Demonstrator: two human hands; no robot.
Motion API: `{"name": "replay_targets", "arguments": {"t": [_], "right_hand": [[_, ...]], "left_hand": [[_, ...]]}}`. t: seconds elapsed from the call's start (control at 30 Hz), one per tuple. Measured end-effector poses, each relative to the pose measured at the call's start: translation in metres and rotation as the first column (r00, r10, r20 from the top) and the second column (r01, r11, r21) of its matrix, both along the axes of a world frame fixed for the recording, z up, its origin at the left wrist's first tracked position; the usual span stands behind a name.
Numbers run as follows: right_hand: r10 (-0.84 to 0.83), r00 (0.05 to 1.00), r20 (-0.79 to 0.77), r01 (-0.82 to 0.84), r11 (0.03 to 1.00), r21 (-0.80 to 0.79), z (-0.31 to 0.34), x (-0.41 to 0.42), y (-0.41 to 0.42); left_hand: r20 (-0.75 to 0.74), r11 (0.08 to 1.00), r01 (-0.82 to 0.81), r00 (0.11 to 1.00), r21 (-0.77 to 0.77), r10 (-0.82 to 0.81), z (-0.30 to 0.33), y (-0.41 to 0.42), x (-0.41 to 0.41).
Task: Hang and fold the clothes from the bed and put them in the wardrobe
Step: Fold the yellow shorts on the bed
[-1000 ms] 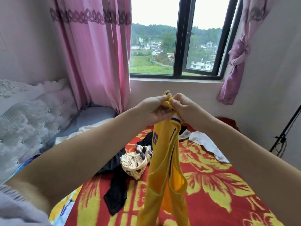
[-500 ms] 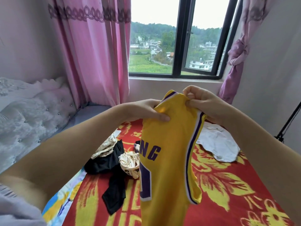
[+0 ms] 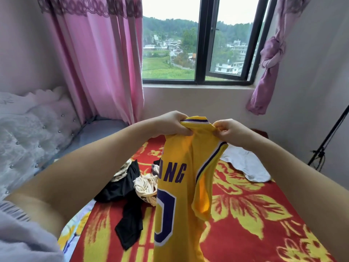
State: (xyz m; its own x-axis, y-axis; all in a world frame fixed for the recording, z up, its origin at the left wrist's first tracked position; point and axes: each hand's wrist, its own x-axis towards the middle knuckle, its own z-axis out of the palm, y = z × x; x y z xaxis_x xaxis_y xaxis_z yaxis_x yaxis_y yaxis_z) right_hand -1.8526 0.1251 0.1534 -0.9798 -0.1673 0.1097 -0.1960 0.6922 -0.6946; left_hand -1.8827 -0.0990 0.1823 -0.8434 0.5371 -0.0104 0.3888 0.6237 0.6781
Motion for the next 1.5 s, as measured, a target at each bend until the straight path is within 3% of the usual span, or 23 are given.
{"name": "replay_targets", "arguments": {"t": [0.07,0.13,0.23,0.37,0.5,0.63,0.8,0.93,1.03,1.13,1.27,1.37,1.5], "right_hand": [[-0.082,0.992,-0.093,0.085,0.996,0.029,-0.005,-0.024,-0.003],[-0.140,0.975,-0.174,0.153,0.986,0.063,-0.005,-0.048,-0.005],[-0.197,0.937,-0.289,0.239,0.964,0.115,0.004,-0.078,-0.001],[-0.201,0.878,-0.435,0.301,0.937,0.176,0.030,-0.088,0.019],[-0.155,0.814,-0.560,0.298,0.939,0.174,0.060,-0.073,0.045],[-0.069,0.893,-0.445,0.182,0.959,0.217,0.061,-0.051,0.056],[-0.022,0.992,-0.125,0.046,0.980,0.195,-0.023,-0.027,0.036],[0.022,0.990,0.138,-0.047,0.983,0.180,-0.150,-0.007,-0.010],[0.046,0.911,0.410,-0.107,0.986,0.127,-0.256,0.027,-0.052],[0.046,0.826,0.562,-0.116,0.989,0.090,-0.345,0.075,-0.091],[0.130,0.706,0.696,-0.157,0.987,-0.025,-0.426,0.136,-0.129],[0.196,0.657,0.728,-0.189,0.978,-0.093,-0.468,0.171,-0.156],[0.334,0.519,0.787,-0.245,0.940,-0.237,-0.494,0.190,-0.178]], "left_hand": [[-0.187,0.997,-0.056,0.981,-0.058,0.044,-0.005,0.007,-0.019],[-0.417,0.972,-0.121,0.908,-0.199,0.028,-0.004,0.014,-0.039],[-0.580,0.938,-0.202,0.815,-0.281,0.002,0.005,0.026,-0.066],[-0.714,0.946,-0.231,0.700,-0.226,0.001,0.022,0.045,-0.080],[-0.800,0.994,-0.098,0.600,-0.044,0.024,0.036,0.062,-0.073],[-0.813,1.000,-0.013,0.582,0.009,0.015,0.025,0.063,-0.059],[-0.762,0.993,0.040,0.639,-0.108,-0.109,-0.054,0.028,-0.044],[-0.611,0.955,0.070,0.755,-0.288,-0.239,-0.163,-0.018,-0.024],[-0.356,0.877,0.156,0.871,-0.454,-0.339,-0.254,-0.055,0.002],[-0.068,0.762,0.308,0.907,-0.570,-0.417,-0.344,-0.082,0.039],[0.297,0.591,0.508,0.857,-0.626,-0.422,-0.426,-0.105,0.088],[0.504,0.378,0.656,0.749,-0.653,-0.430,-0.468,-0.115,0.110],[0.633,0.031,0.730,0.612,-0.683,-0.473,-0.504,-0.123,0.122]]}}
